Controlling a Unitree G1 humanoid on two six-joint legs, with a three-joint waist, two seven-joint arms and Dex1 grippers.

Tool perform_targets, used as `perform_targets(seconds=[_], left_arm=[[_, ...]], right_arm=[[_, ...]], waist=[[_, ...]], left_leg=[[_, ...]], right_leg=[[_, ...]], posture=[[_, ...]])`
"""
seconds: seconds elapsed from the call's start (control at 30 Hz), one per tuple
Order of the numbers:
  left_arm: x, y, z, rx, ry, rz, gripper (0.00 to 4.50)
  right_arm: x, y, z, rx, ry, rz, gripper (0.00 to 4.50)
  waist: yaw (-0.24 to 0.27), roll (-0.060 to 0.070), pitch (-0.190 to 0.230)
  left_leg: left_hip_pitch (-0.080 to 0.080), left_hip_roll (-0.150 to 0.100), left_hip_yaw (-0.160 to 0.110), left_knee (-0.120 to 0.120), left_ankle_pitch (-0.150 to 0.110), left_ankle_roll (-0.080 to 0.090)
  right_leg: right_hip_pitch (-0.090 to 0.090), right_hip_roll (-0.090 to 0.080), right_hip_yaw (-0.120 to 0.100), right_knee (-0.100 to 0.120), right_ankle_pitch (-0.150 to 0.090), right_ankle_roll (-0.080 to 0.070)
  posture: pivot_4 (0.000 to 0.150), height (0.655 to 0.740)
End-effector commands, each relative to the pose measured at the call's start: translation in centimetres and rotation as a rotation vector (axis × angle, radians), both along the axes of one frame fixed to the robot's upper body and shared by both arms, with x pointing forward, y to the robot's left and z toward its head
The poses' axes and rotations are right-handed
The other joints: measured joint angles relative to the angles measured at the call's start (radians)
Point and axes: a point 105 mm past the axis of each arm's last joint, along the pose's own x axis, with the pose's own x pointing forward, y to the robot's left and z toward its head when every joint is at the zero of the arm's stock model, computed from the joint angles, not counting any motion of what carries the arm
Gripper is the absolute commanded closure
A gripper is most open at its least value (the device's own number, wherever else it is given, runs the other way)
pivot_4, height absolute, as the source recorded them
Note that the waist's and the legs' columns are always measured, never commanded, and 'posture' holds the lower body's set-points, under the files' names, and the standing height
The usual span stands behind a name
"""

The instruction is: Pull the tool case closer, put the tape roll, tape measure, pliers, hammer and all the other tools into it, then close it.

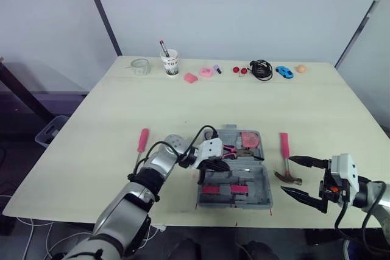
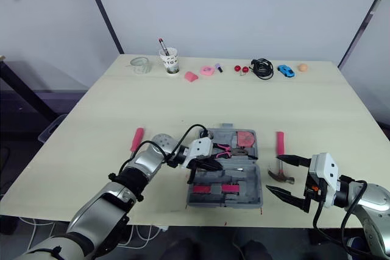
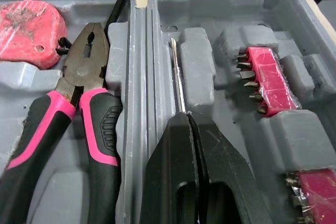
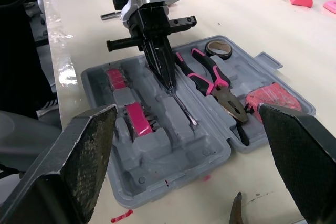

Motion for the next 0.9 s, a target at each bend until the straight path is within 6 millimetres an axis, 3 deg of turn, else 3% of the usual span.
perform_targets(seconds=[0.03,0.13,0.23,0.43,0.67,0.83,0.9], left_arm=[[-0.5,1.0,-2.5,0.084,0.063,0.037,4.45],[-1.4,1.5,-3.1,0.098,0.081,0.009,4.45],[-1.3,1.2,-2.4,0.030,0.077,0.035,4.45],[0.1,0.8,2.9,-0.267,0.009,0.146,4.45],[0.9,4.5,7.7,-0.501,-0.033,0.340,4.45],[-0.3,8.2,8.3,-0.561,-0.057,0.480,4.45],[-1.0,9.8,7.9,-0.560,-0.059,0.553,3.94]], right_arm=[[-0.1,-0.2,0.9,-0.016,-0.043,0.002,0.00],[0.0,-0.1,0.9,-0.008,-0.042,-0.002,0.00],[0.2,-0.1,1.1,0.013,-0.044,-0.019,0.00],[1.1,-0.8,1.1,0.065,-0.051,-0.113,0.00],[2.1,-2.7,-0.5,0.074,-0.049,-0.289,0.00],[1.8,-4.0,-1.5,0.089,-0.034,-0.366,0.00],[1.5,-4.7,-2.2,0.077,-0.020,-0.393,0.00]], waist=[[0.000,0.000,0.000],[-0.001,0.000,-0.001],[-0.002,0.002,-0.003],[-0.002,0.002,-0.003],[-0.002,0.003,-0.003],[-0.007,0.003,-0.002],[-0.006,0.003,-0.002]], left_leg=[[0.000,0.000,0.000,0.000,0.000,0.000],[0.001,0.000,0.000,0.000,0.000,0.000],[0.001,0.000,0.000,0.000,0.000,0.000],[0.001,0.001,0.000,0.000,0.000,0.000],[0.000,0.001,0.000,0.000,0.000,0.000],[0.001,0.002,0.000,-0.001,0.000,0.000],[0.001,0.002,0.000,-0.001,0.000,0.000]], right_leg=[[0.000,0.000,0.000,0.000,0.000,0.000],[0.000,0.000,0.000,0.000,0.000,0.000],[0.000,0.000,0.000,0.001,0.000,0.000],[0.000,0.001,0.000,0.001,0.000,0.000],[0.000,0.001,0.000,0.001,0.000,0.000],[0.000,0.001,0.000,0.002,0.000,0.000],[0.000,0.001,0.000,0.002,0.000,0.000]], posture=[[0.150,0.7400],[0.150,0.7400],[0.150,0.7400],[0.150,0.7400],[0.150,0.7400],[0.150,0.7400],[0.150,0.7400]])
